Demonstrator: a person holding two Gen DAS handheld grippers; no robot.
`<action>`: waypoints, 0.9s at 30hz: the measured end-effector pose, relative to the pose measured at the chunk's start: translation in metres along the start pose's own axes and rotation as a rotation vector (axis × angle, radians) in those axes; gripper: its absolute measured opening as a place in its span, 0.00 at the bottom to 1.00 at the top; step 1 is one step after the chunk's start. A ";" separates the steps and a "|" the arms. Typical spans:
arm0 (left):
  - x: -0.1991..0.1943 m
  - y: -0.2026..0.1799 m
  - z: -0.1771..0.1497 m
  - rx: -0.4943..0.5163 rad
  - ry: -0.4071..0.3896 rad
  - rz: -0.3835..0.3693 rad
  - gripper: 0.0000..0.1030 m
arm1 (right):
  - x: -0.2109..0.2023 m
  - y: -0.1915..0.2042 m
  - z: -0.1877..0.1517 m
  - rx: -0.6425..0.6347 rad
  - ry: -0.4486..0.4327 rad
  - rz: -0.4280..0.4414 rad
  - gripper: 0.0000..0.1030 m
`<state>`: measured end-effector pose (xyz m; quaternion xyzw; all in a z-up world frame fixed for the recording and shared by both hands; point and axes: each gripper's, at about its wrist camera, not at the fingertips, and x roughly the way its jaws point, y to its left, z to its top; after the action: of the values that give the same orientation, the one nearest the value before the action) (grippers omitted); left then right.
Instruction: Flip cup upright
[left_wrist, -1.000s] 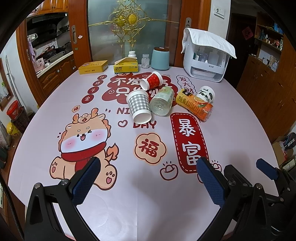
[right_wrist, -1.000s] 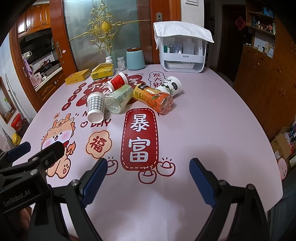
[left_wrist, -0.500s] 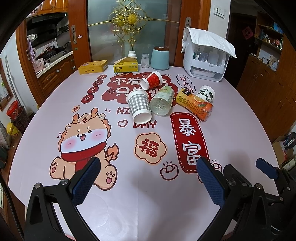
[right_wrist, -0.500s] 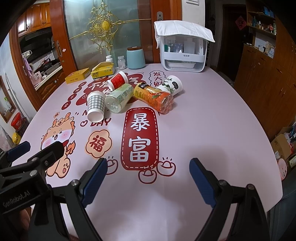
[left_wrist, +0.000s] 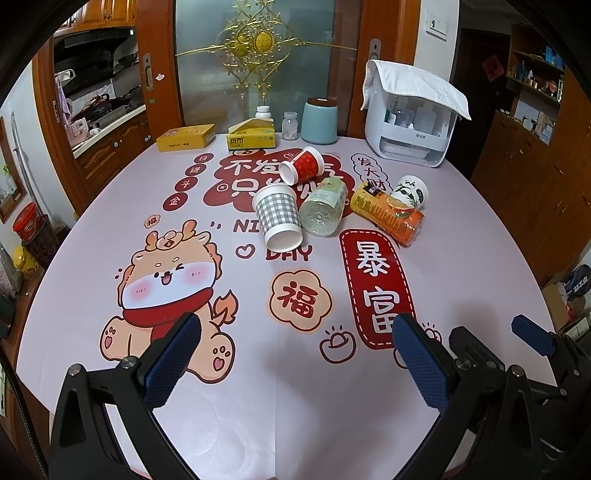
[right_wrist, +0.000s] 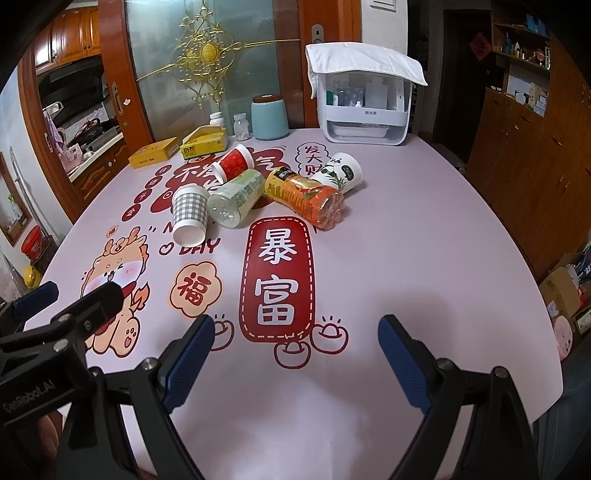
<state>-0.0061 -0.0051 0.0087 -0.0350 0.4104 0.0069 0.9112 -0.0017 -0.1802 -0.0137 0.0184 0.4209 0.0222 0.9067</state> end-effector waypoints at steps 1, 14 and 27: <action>0.000 0.001 0.000 -0.003 -0.003 0.002 0.99 | 0.000 -0.001 0.001 0.002 0.000 -0.001 0.88; 0.016 0.000 0.003 0.007 0.032 -0.014 0.99 | -0.001 -0.015 0.015 0.048 -0.024 -0.008 0.88; 0.033 -0.002 0.019 0.034 0.014 -0.016 0.99 | 0.015 -0.005 0.042 -0.033 -0.055 -0.064 0.88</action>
<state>0.0298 -0.0061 -0.0035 -0.0229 0.4164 -0.0078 0.9089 0.0405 -0.1847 0.0019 -0.0094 0.3955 -0.0006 0.9184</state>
